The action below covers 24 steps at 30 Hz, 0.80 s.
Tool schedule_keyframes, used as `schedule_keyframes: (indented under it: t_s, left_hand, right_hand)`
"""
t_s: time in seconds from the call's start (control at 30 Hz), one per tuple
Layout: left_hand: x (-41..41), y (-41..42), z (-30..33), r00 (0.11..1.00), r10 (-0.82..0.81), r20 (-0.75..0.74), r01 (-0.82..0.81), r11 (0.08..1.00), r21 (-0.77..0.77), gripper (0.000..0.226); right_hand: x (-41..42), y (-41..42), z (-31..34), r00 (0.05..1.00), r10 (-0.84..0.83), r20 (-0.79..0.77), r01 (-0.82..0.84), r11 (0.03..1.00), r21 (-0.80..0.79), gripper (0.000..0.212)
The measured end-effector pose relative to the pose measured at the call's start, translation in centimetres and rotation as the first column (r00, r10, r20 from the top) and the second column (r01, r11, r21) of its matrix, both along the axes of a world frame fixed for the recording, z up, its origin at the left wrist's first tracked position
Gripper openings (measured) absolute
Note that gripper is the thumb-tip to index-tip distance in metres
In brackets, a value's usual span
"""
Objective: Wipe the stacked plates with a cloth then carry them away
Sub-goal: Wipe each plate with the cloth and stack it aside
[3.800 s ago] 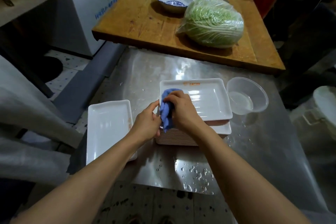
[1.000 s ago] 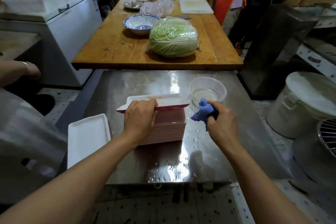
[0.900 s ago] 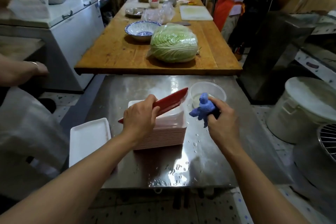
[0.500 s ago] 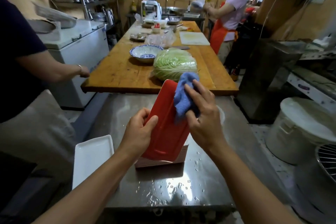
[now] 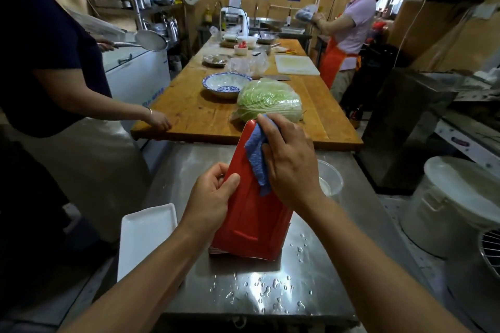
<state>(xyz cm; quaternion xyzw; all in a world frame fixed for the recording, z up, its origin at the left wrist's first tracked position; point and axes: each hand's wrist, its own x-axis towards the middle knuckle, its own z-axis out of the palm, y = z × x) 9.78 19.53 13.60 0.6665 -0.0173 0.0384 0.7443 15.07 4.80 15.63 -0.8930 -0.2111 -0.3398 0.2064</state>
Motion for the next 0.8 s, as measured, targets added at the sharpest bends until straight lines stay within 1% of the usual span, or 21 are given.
schedule_keyframes:
  t_s: [0.1,0.17,0.23,0.33,0.4,0.47,0.57,0.67,0.73,0.8]
  left_hand:
    - [-0.2,0.0,0.0,1.000,0.011,0.001,-0.011,0.999,-0.031,0.012]
    - [-0.2,0.0,0.0,1.000,0.023,0.005,-0.023,0.998,-0.050,0.012]
    - [-0.1,-0.2,-0.1,0.999,0.033,0.010,-0.032,0.997,-0.071,0.013]
    - [0.1,-0.8,-0.4,0.999,0.048,-0.017,-0.050,0.991,-0.126,0.014]
    - [0.4,-1.5,-0.5,0.996,0.075,-0.047,-0.082,0.980,-0.184,0.014]
    - [0.9,-2.0,-0.3,0.990,0.126,-0.066,-0.138,0.958,-0.251,0.015]
    - [2.0,-1.9,0.2,0.983,0.176,-0.059,-0.185,0.933,-0.307,0.012]
    - [2.2,-1.9,0.0,0.981,0.185,-0.058,-0.194,0.922,-0.335,0.011]
    - [2.0,-2.2,-0.4,0.983,0.168,-0.071,-0.182,0.909,-0.375,0.011]
    - [2.0,-2.4,-1.0,0.987,0.124,-0.102,-0.155,0.900,-0.408,0.011]
  right_hand:
    - [0.1,-1.3,-0.4,1.000,-0.001,-0.026,0.001,1.000,0.000,0.048]
    - [-0.1,-2.3,-1.0,0.998,-0.017,-0.066,0.022,0.996,0.087,0.047]
    - [-0.5,-2.8,-1.6,0.993,-0.020,-0.114,0.044,0.976,0.214,0.047]
    - [-1.2,-2.2,-2.2,0.982,-0.050,-0.181,0.112,0.929,0.351,0.053]
    - [-1.8,-1.5,-2.7,0.967,-0.065,-0.246,0.162,0.902,0.400,0.058]
    - [-2.9,-1.0,-3.5,0.948,-0.050,-0.315,0.184,0.892,0.413,0.063]
    - [-5.2,-0.4,-5.4,0.921,-0.003,-0.391,0.199,0.864,0.462,0.059]
    - [-6.0,-1.0,-6.1,0.897,0.093,-0.433,0.204,0.780,0.591,0.057]
    - [-5.6,-2.2,-5.5,0.866,0.204,-0.457,0.201,0.694,0.691,0.048]
    - [-5.1,-3.0,-4.8,0.847,0.294,-0.442,0.191,0.609,0.770,0.043]
